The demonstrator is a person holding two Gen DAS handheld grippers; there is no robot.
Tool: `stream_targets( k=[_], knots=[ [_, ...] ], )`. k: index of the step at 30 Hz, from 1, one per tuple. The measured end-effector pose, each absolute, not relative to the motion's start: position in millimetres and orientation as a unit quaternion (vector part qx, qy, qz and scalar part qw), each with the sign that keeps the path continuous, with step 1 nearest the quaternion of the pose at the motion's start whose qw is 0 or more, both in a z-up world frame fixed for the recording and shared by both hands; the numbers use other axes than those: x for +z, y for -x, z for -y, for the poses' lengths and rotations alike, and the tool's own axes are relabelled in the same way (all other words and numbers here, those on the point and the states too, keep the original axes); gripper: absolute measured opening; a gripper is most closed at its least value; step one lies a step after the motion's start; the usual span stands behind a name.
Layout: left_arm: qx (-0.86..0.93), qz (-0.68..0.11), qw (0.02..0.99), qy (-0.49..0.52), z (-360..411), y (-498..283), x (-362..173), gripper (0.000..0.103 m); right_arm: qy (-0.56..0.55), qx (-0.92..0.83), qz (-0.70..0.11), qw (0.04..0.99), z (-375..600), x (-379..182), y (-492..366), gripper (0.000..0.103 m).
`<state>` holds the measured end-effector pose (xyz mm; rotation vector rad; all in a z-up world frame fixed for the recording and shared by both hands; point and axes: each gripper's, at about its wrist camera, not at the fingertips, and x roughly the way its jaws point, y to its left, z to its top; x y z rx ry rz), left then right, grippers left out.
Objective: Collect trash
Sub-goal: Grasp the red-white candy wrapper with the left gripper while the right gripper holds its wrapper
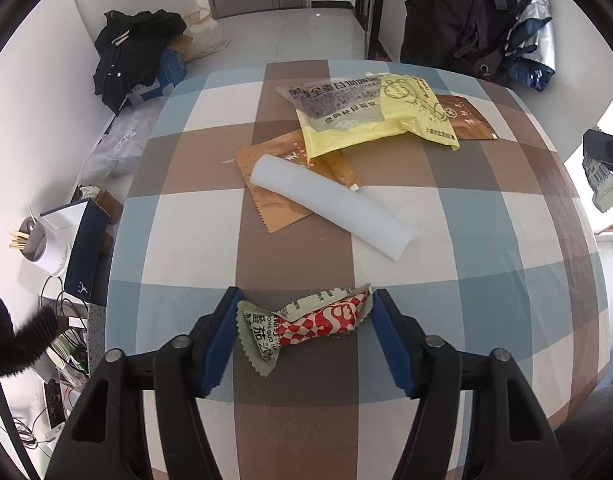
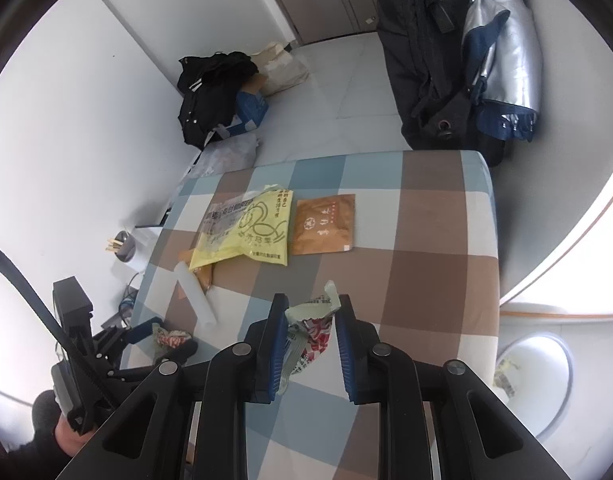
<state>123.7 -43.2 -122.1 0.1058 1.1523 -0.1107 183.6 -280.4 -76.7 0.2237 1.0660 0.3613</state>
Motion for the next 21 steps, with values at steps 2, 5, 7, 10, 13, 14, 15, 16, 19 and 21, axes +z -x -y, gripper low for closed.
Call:
stream_targets(
  k=[2, 5, 7, 10, 13, 14, 15, 16, 19, 21],
  knots=[
    [-0.049, -0.544, 0.836, -0.054, 44, -123, -122, 0.061, -0.107, 0.168, -0.505, 0.840, 282, -77, -183, 0.023],
    [-0.046, -0.544, 0.835, -0.061, 44, -121, -122, 0.060, -0.107, 0.168, -0.506, 0.839, 284, -76, -181, 0.023],
    [-0.044, -0.547, 0.834, -0.060, 43, -122, -122, 0.060, -0.103, 0.167, -0.504, 0.841, 285, -75, -179, 0.023],
    [-0.044, -0.550, 0.832, -0.055, 41, -121, -122, 0.059, -0.106, 0.163, -0.502, 0.843, 287, -73, -176, 0.023],
    [-0.046, -0.553, 0.831, -0.050, 39, -121, -122, 0.059, -0.110, 0.159, -0.502, 0.843, 290, -72, -172, 0.023],
    [-0.048, -0.554, 0.830, -0.048, 39, -120, -121, 0.059, -0.112, 0.158, -0.501, 0.844, 290, -71, -171, 0.023],
    [-0.049, -0.555, 0.829, -0.047, 39, -120, -121, 0.059, -0.113, 0.156, -0.500, 0.844, 291, -70, -170, 0.023],
    [-0.051, -0.556, 0.828, -0.045, 38, -120, -121, 0.059, -0.113, 0.155, -0.500, 0.844, 290, -70, -168, 0.023],
    [-0.055, -0.555, 0.829, -0.039, 36, -117, -118, 0.059, -0.112, 0.154, -0.499, 0.846, 289, -68, -162, 0.023],
    [-0.058, -0.555, 0.829, -0.033, 34, -116, -116, 0.059, -0.109, 0.153, -0.497, 0.847, 286, -67, -159, 0.023]
  ],
)
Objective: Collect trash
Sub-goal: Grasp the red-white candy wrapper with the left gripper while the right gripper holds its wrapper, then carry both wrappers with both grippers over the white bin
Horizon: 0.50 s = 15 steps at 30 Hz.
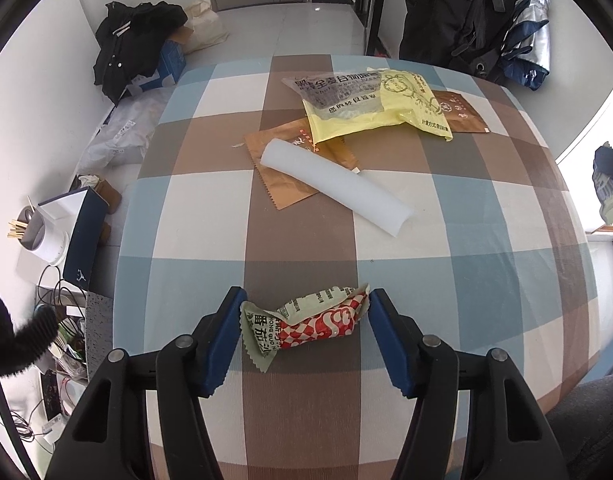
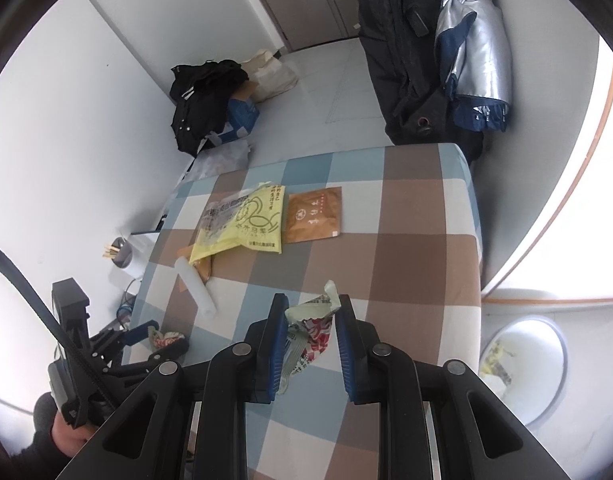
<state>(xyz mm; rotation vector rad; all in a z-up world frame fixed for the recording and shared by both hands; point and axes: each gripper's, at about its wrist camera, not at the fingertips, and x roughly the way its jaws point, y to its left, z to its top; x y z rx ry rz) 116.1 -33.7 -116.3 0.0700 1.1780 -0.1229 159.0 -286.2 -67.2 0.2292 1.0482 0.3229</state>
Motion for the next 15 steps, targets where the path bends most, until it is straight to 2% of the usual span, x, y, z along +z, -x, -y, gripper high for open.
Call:
stream_targets(
  k=[15],
  knots=[
    [-0.079, -0.532, 0.843, 0.008, 21, -102, -95, 0.059, -0.132, 0.169, -0.467, 0.858, 272, -52, -114, 0.023]
  ],
)
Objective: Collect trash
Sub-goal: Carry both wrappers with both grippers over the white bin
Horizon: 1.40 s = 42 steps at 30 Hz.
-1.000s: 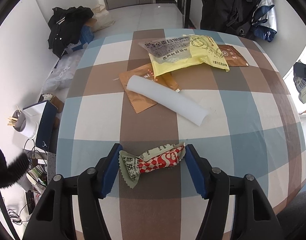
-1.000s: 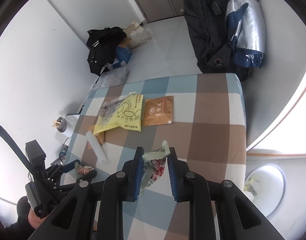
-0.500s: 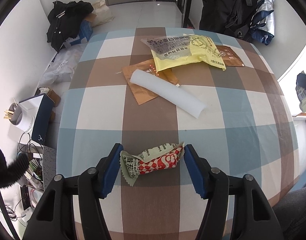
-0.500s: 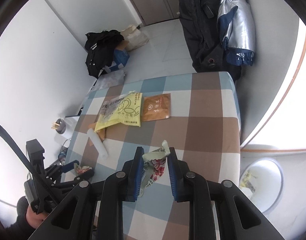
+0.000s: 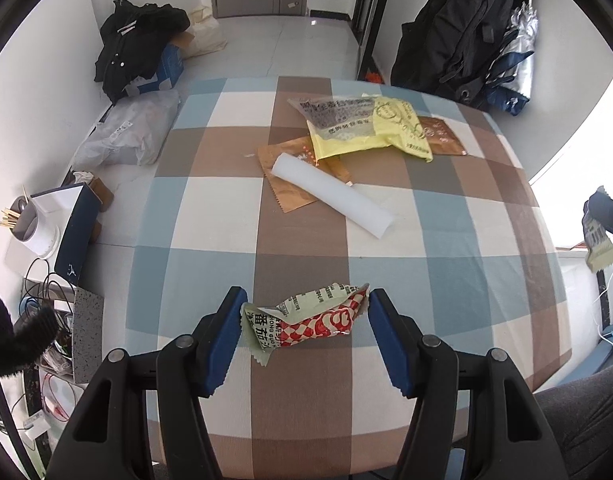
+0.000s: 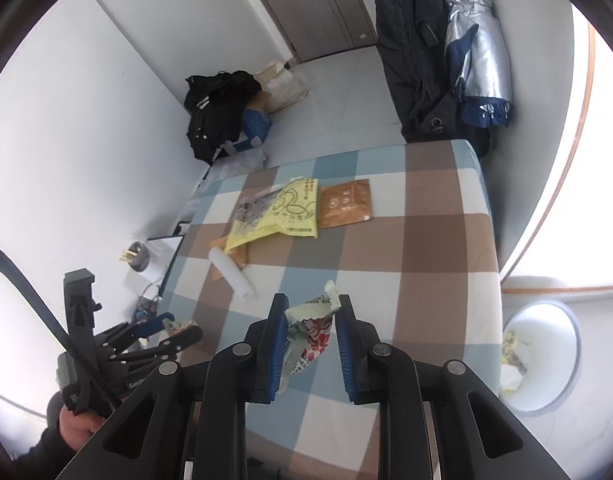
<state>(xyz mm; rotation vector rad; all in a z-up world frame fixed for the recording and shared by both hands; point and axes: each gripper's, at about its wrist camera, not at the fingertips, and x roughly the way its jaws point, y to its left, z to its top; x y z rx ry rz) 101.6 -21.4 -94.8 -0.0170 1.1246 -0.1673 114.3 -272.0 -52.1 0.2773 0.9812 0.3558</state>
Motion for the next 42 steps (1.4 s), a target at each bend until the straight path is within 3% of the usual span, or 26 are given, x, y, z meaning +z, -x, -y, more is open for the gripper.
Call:
stream_targets(
  k=[22, 32, 42],
  knots=[
    [-0.139, -0.463, 0.875, 0.030, 43, -59, -18, 0.059, -0.168, 0.164, -0.388, 0.891, 297, -5, -11, 0.023],
    [-0.186, -0.442, 0.877, 0.033, 97, -49, 13, 0.059, -0.174, 0.155, -0.336, 0.913, 344, 32, 21, 0.023],
    [-0.246, -0.444, 0.861, 0.032, 171, -57, 22, 0.059, -0.190, 0.111, -0.309, 0.925, 411, 31, 31, 0.023]
  ],
)
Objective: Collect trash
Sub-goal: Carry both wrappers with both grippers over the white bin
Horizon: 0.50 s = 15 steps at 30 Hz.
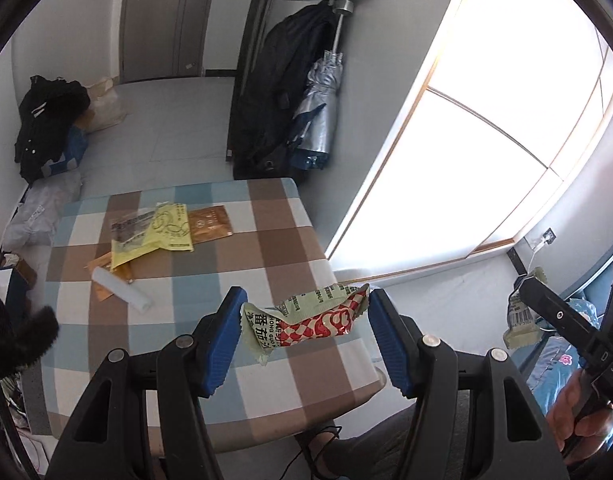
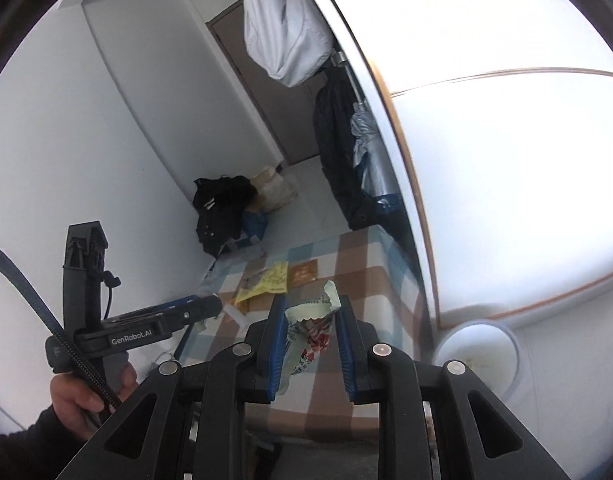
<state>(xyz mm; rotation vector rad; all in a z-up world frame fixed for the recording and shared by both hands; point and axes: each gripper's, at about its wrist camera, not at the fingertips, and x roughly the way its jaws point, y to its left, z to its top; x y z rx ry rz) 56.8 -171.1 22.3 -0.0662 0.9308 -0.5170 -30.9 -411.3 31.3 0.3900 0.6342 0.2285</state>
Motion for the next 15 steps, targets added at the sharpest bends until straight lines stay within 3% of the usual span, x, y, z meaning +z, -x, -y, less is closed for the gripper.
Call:
stream_targets(
  k=[15],
  knots=[
    [-0.331, -0.499, 0.800, 0.002, 291, -86, -21, 0.059, -0.228, -0.005, -0.342, 0.911, 521, -30, 31, 0.023]
  ],
)
